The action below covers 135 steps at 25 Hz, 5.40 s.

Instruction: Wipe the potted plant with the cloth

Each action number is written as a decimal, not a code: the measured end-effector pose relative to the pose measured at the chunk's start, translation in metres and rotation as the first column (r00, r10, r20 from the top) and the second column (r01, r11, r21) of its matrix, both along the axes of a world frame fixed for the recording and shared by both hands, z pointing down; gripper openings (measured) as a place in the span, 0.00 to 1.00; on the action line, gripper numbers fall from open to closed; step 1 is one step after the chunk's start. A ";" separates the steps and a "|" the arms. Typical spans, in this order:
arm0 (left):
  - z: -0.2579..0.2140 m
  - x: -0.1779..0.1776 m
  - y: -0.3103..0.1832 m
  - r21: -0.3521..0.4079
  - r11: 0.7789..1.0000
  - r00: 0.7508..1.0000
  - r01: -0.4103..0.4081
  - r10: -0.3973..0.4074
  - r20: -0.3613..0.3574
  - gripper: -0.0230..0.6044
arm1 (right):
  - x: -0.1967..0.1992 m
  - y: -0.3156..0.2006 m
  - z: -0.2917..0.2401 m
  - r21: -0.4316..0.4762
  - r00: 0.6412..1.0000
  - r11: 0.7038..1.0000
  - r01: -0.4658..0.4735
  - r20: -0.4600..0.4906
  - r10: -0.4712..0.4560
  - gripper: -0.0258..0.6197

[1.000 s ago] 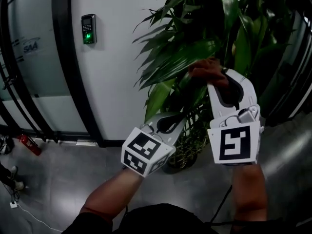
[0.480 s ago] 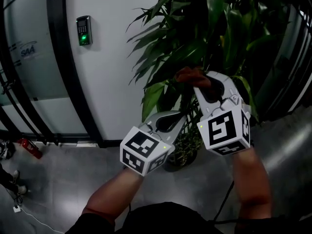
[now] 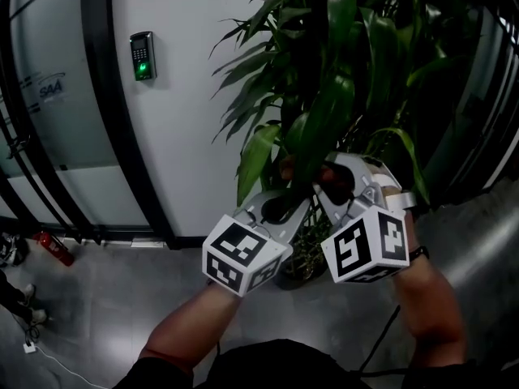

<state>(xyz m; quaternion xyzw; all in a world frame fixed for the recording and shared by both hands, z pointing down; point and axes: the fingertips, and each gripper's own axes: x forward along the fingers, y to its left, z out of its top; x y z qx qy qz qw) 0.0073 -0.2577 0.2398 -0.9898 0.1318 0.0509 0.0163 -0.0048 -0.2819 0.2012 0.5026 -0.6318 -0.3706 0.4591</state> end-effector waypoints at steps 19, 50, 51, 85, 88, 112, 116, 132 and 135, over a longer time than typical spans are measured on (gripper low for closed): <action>0.001 0.002 -0.003 0.002 1.000 1.000 0.014 -0.014 0.001 0.06 | -0.006 0.020 -0.045 0.095 0.994 0.994 0.054 0.093 -0.063 0.14; 0.001 -0.004 -0.007 0.046 0.997 0.998 0.060 -0.061 0.019 0.06 | -0.002 -0.001 0.010 -0.203 0.997 0.976 0.077 -0.002 -0.079 0.14; 0.001 -0.004 -0.006 0.051 0.997 0.998 0.062 -0.063 0.022 0.06 | -0.003 0.002 0.014 -0.224 0.996 0.971 0.085 0.000 -0.087 0.14; 0.006 0.003 -0.001 0.078 0.995 0.997 0.057 -0.062 0.051 0.06 | 0.023 -0.032 -0.062 0.110 0.999 0.993 -0.043 -0.025 0.046 0.14; 0.007 0.003 -0.003 0.071 0.996 0.997 0.060 -0.064 0.048 0.06 | 0.019 -0.031 -0.047 0.061 0.999 0.998 -0.027 -0.039 0.029 0.14; 0.014 -0.011 -0.011 0.037 0.995 0.995 0.096 -0.097 0.033 0.08 | -0.006 0.019 0.053 -0.276 0.995 0.956 0.096 0.044 -0.087 0.14; 0.030 -0.019 -0.001 -0.017 0.998 0.998 0.059 -0.058 0.035 0.13 | -0.010 0.028 0.066 -0.213 0.989 0.973 0.087 0.138 -0.058 0.14; 0.108 -0.042 0.050 -0.180 0.983 0.998 -0.040 0.047 0.035 0.06 | 0.015 0.119 0.122 -0.040 0.640 0.998 0.040 0.768 0.005 0.14; 0.118 -0.037 0.064 -0.196 0.980 0.999 -0.010 0.020 0.049 0.06 | 0.044 0.141 0.137 -0.046 0.550 0.999 0.020 0.835 0.028 0.14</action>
